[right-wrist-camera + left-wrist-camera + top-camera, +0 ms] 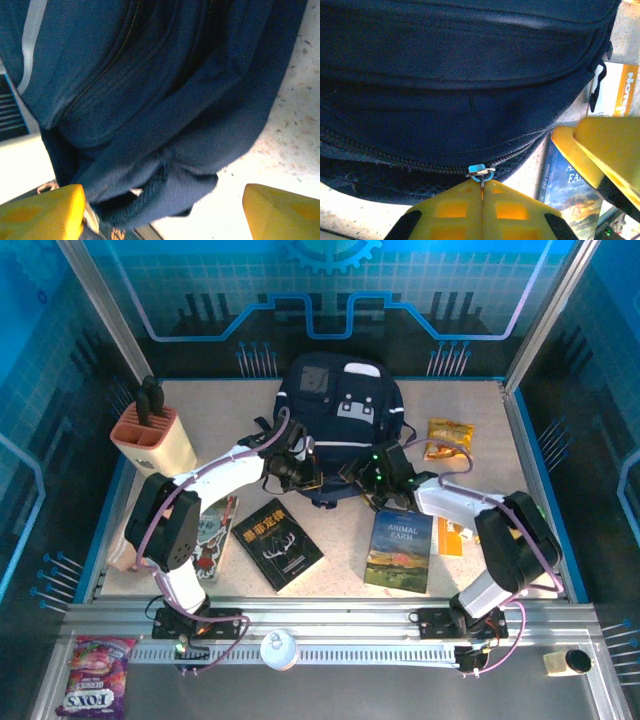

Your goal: Pack books, pencil case, and school supplies into a backpack

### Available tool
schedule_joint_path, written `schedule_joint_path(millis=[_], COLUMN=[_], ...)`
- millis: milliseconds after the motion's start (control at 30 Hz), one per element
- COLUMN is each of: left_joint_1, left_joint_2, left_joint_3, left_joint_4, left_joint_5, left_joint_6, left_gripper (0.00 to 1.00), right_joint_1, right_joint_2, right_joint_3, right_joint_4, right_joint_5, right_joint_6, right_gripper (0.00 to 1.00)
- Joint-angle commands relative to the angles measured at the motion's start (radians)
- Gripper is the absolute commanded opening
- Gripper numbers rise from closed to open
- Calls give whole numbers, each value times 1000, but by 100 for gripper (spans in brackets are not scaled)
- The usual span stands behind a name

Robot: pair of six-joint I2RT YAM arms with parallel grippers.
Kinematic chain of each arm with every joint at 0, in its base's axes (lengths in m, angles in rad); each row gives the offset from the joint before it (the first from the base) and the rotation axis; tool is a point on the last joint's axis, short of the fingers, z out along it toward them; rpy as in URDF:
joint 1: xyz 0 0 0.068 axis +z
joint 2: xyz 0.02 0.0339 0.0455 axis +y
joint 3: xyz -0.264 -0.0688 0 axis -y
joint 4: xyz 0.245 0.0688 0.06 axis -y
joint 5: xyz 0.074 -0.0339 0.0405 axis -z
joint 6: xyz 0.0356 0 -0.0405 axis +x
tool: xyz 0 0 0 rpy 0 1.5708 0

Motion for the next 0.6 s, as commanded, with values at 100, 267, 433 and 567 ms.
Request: schedule_joint_path(millis=[100, 267, 433, 567], left_joint_1=[-12, -5, 38, 82], left_joint_2=[20, 9, -19, -24], left_joint_3=[36, 33, -2, -38], left_joint_4=[-95, -171, -199, -188], left_joint_5=[6, -108, -206, -265], left_joint_6=[80, 161, 226, 267], left_gripper=[0, 0, 0, 0], right_joint_1=[17, 5, -11, -36], right_joint_2=[119, 171, 185, 174], right_joint_3=[109, 141, 161, 173], right_joint_4=[-24, -53, -123, -172], right_joint_5=[67, 104, 204, 310], right_joint_6=[75, 15, -93, -211], right_gripper=[78, 55, 33, 27])
